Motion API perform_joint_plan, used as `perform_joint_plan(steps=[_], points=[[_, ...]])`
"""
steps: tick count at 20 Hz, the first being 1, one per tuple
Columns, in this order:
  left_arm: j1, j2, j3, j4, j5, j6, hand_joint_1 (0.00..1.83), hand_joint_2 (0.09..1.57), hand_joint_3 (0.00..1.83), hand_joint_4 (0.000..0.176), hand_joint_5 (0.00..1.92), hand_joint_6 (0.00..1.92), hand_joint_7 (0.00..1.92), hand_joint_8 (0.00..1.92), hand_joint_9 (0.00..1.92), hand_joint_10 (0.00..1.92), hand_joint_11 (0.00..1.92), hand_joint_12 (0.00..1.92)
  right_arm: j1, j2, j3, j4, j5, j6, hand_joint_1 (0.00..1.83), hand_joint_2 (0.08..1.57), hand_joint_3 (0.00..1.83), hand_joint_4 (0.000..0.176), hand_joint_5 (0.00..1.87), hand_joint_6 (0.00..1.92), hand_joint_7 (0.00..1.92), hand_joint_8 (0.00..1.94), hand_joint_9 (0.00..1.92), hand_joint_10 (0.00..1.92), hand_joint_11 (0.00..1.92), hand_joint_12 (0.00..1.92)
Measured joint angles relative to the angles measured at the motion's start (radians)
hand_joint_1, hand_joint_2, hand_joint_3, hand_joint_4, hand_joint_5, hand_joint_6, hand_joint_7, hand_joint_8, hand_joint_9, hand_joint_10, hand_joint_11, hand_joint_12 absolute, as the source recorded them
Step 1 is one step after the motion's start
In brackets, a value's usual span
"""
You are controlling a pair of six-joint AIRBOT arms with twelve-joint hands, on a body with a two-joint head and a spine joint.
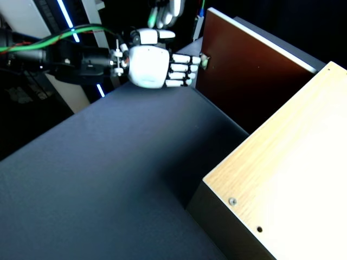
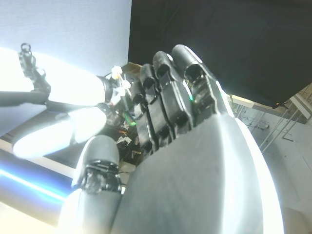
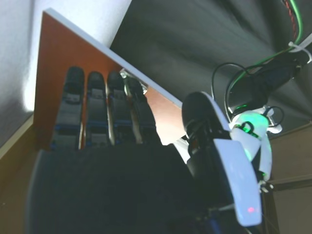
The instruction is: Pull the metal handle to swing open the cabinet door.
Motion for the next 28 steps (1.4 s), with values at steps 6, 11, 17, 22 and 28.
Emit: perform_joint_plan(steps=[6, 11, 17, 22, 28], points=[[0.0, 0.0, 0.0, 0.0, 0.001, 0.0, 0.0, 1.54, 0.0, 0.0, 0.44, 0.0, 0.49, 0.01, 0.44, 0.01, 0.06, 0.87, 0.0, -0.005, -0.006, 0.002, -0.013, 0.0, 0.0, 1.44, 0.0, 0.0, 0.15, 0.01, 0.15, 0.0, 0.12, 0.0, 0.0, 0.41], [0.0, 0.0, 0.0, 0.0, 0.0, 0.0, 0.0, 1.54, 0.0, 0.0, 0.45, 0.0, 0.49, 0.0, 0.45, 0.01, 0.07, 0.87, 0.0, 0.033, -0.007, -0.001, -0.026, 0.016, 0.0, 1.44, 0.0, 0.0, 0.14, 0.0, 0.15, 0.0, 0.12, 0.0, 0.0, 0.4], [0.0, 0.0, 0.0, 0.0, 0.0, 0.0, 0.0, 1.55, 0.0, 0.0, 0.45, 0.0, 0.48, 0.0, 0.44, 0.0, 0.05, 0.86, -0.016, 0.103, -0.006, 0.001, -0.035, 0.033, 0.0, 1.44, 0.0, 0.0, 0.14, 0.0, 0.15, 0.0, 0.12, 0.0, 0.0, 0.38], [0.0, 0.0, 0.0, 0.0, 0.0, 0.0, 0.0, 1.55, 0.0, 0.0, 0.46, 0.0, 0.49, 0.0, 0.45, 0.0, 0.07, 0.88, -0.06, 0.132, 0.021, 0.003, -0.033, 0.053, 0.0, 1.44, 0.0, 0.0, 0.14, 0.0, 0.15, 0.0, 0.12, 0.0, 0.0, 0.38], [0.0, 0.0, 0.0, 0.0, 0.0, 0.0, 0.0, 1.55, 0.0, 0.0, 0.46, 0.0, 0.49, 0.0, 0.45, 0.0, 0.07, 0.88, -0.087, 0.135, 0.058, -0.018, -0.026, 0.053, 0.0, 1.44, 0.0, 0.0, 0.14, 0.0, 0.15, 0.0, 0.12, 0.0, 0.0, 0.4]])
